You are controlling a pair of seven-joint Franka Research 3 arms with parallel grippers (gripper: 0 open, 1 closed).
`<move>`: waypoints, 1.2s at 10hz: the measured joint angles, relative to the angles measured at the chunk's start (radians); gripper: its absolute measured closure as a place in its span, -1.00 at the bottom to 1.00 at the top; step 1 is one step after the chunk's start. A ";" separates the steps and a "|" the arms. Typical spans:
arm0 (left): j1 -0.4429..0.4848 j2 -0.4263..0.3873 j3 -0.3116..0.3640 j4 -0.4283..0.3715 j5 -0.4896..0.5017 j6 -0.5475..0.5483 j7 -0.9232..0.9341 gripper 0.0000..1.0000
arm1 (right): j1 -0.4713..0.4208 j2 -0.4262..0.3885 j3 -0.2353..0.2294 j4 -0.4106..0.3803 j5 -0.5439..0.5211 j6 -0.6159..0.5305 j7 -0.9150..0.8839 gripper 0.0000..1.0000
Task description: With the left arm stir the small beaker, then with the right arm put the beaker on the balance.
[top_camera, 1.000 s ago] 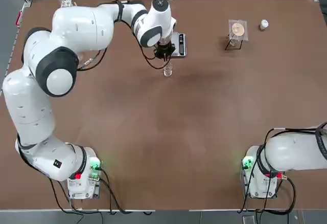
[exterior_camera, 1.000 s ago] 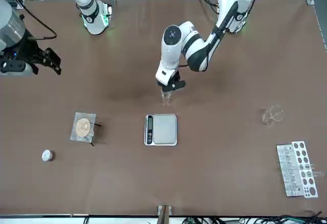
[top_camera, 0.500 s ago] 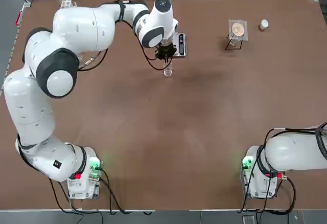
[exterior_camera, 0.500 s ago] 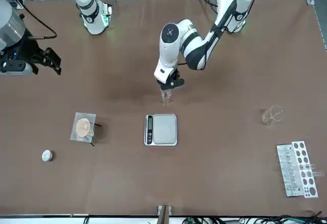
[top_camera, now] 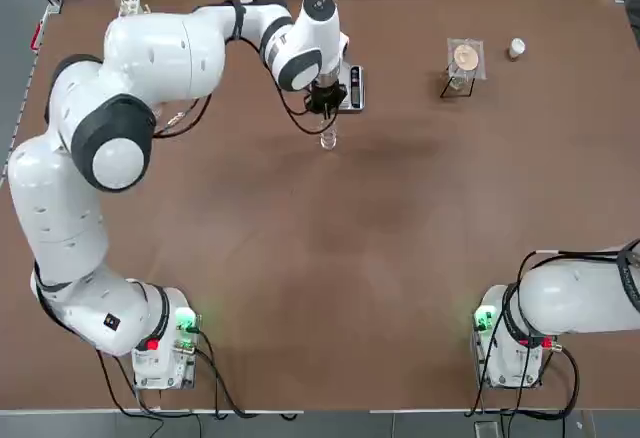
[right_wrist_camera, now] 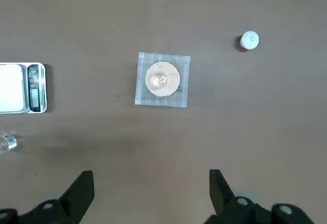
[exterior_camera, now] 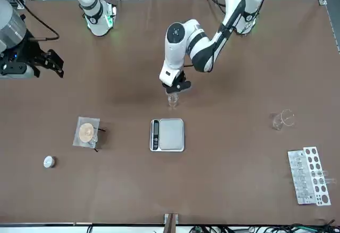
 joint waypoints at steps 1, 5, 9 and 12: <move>0.002 0.001 0.000 0.001 0.000 0.000 0.000 0.85 | 0.000 0.000 0.000 0.000 0.000 0.000 0.000 -0.99; -0.014 0.001 -0.002 0.001 0.000 -0.018 -0.019 0.85 | 0.000 0.000 0.000 0.000 0.000 0.000 0.000 -0.99; -0.018 0.002 -0.002 0.021 0.000 -0.020 -0.039 0.85 | 0.000 0.000 0.000 0.000 0.000 0.000 0.000 -0.99; -0.003 0.002 0.000 0.047 0.000 -0.056 -0.039 0.85 | 0.000 0.000 0.000 0.000 0.000 0.000 0.000 -0.99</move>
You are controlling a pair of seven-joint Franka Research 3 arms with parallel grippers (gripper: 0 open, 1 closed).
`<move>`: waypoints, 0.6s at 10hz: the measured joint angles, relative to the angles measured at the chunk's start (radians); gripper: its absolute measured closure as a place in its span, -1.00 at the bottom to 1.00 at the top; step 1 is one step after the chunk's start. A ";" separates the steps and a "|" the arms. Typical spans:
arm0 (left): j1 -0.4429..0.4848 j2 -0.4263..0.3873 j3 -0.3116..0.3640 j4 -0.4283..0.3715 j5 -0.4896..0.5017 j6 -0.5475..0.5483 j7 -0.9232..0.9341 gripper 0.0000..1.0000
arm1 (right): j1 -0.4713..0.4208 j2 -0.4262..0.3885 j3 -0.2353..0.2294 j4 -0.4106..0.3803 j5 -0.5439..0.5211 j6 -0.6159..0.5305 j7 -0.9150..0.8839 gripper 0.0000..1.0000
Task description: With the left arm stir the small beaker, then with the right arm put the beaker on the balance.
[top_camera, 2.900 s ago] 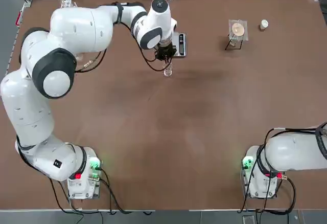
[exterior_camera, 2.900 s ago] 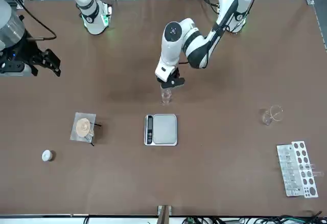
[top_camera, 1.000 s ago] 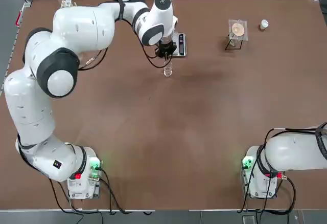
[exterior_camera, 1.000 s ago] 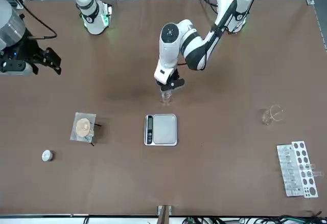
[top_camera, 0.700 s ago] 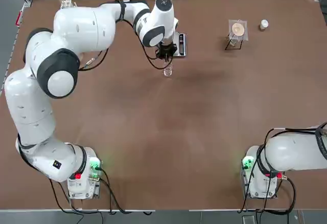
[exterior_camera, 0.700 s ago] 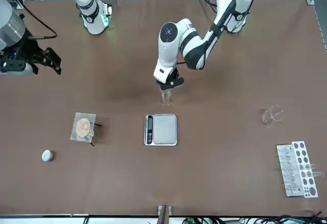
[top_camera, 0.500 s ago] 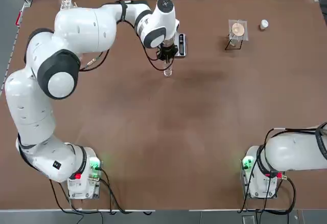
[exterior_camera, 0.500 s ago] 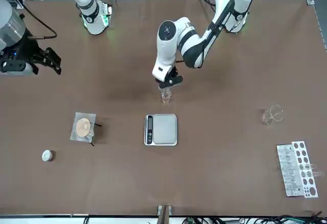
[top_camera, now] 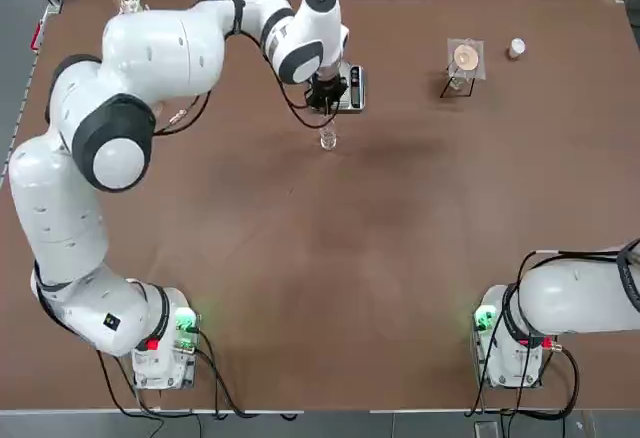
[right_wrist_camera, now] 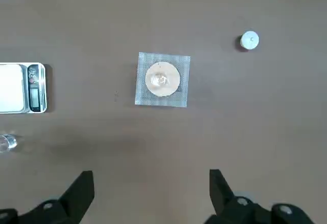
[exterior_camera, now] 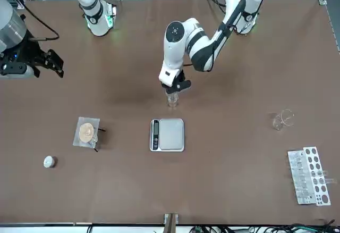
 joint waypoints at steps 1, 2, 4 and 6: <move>0.002 0.000 0.000 0.012 0.000 -0.021 0.000 0.85 | 0.000 0.000 0.000 0.000 0.000 0.000 0.000 -0.99; 0.002 0.000 -0.001 0.025 0.000 -0.039 0.000 0.85 | 0.000 0.000 0.000 0.000 0.000 0.000 0.000 -0.99; 0.001 0.000 -0.003 0.040 -0.008 -0.059 -0.001 0.85 | 0.000 0.000 0.000 0.000 0.000 0.000 0.000 -0.99; 0.001 -0.001 -0.006 0.049 -0.015 -0.073 -0.001 0.85 | 0.000 0.000 0.000 0.000 0.000 0.000 0.000 -0.99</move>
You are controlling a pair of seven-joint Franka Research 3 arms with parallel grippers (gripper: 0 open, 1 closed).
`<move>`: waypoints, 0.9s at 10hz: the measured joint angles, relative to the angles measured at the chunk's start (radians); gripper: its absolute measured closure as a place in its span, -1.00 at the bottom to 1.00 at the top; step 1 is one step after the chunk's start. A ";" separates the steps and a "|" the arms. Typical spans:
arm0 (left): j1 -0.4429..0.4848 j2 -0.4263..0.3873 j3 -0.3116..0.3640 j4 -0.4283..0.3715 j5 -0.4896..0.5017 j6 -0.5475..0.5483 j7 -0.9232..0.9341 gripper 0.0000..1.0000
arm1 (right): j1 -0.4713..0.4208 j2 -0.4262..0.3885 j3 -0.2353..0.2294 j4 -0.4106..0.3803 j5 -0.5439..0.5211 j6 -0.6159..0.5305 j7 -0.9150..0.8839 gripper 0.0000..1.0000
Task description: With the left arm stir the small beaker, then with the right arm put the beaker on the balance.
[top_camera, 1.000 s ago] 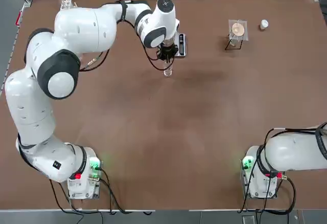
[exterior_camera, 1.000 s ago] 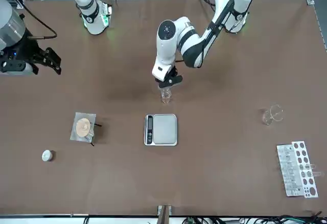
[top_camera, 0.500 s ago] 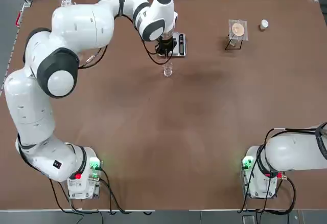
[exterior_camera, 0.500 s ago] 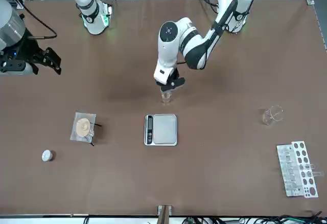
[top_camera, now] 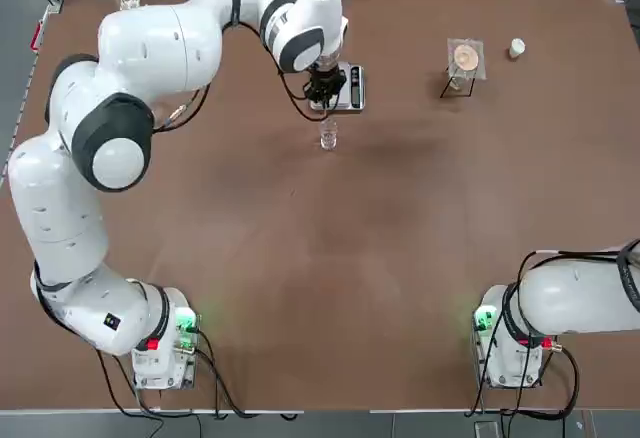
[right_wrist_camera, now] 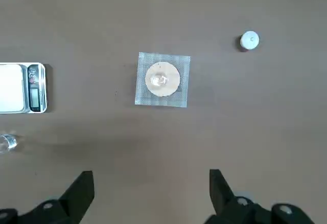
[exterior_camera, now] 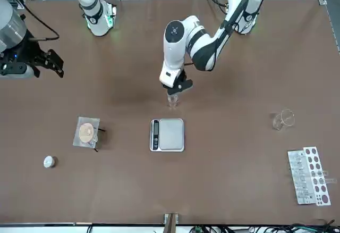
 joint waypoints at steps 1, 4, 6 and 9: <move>0.000 -0.002 -0.001 0.007 -0.004 -0.016 0.000 0.85 | 0.000 0.000 0.000 0.000 0.000 0.000 0.000 -0.99; 0.000 -0.022 -0.003 0.022 -0.030 -0.063 0.000 0.85 | 0.000 0.000 0.000 0.000 0.000 0.001 0.000 -0.99; 0.000 -0.045 -0.006 0.024 -0.051 -0.088 0.000 0.85 | 0.000 0.000 0.000 0.000 0.000 0.002 0.000 -0.99; 0.016 -0.080 -0.010 0.057 -0.072 -0.181 0.012 0.85 | 0.000 0.000 0.000 0.000 0.000 0.004 0.000 -0.99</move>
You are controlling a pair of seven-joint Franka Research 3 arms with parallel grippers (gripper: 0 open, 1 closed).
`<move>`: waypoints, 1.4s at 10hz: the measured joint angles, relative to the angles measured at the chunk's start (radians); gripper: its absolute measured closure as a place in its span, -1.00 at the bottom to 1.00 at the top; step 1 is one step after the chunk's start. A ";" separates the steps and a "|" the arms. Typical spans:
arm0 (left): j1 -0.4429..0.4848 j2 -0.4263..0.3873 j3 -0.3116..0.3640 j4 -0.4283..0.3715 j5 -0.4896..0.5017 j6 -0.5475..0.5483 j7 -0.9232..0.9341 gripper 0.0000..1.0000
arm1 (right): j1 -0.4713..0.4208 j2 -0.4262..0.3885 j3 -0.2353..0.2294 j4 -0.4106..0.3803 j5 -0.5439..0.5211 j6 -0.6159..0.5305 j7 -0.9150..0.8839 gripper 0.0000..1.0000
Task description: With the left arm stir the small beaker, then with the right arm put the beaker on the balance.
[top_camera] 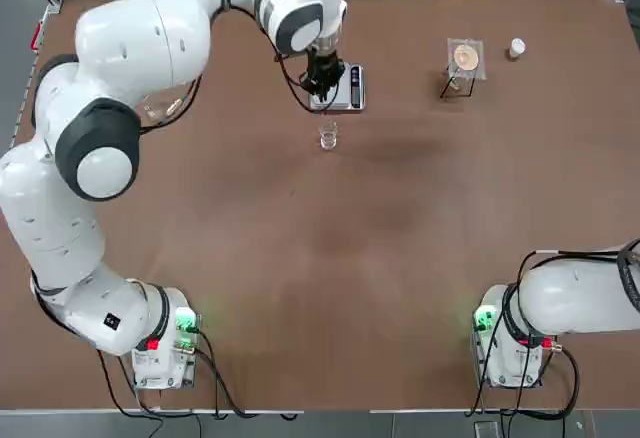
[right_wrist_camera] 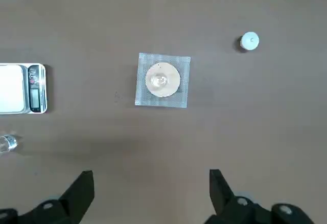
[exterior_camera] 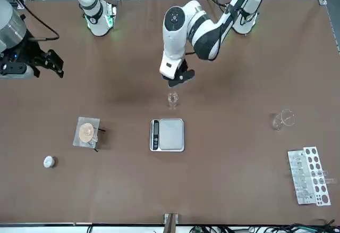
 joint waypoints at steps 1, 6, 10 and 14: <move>0.035 -0.019 0.000 0.014 -0.013 -0.041 0.040 0.85 | 0.000 0.000 0.000 0.001 0.000 0.001 0.000 -0.99; 0.347 -0.159 0.003 -0.002 -0.099 -0.196 0.381 0.85 | 0.002 0.000 0.000 0.007 0.004 -0.005 -0.004 -0.99; 0.647 -0.249 0.005 -0.115 -0.111 -0.198 0.700 0.85 | 0.002 0.000 -0.005 0.010 0.083 -0.021 -0.319 -0.99; 0.883 -0.273 0.005 -0.194 -0.114 -0.173 0.962 0.85 | 0.002 0.001 -0.010 0.009 0.202 -0.020 -0.504 -0.99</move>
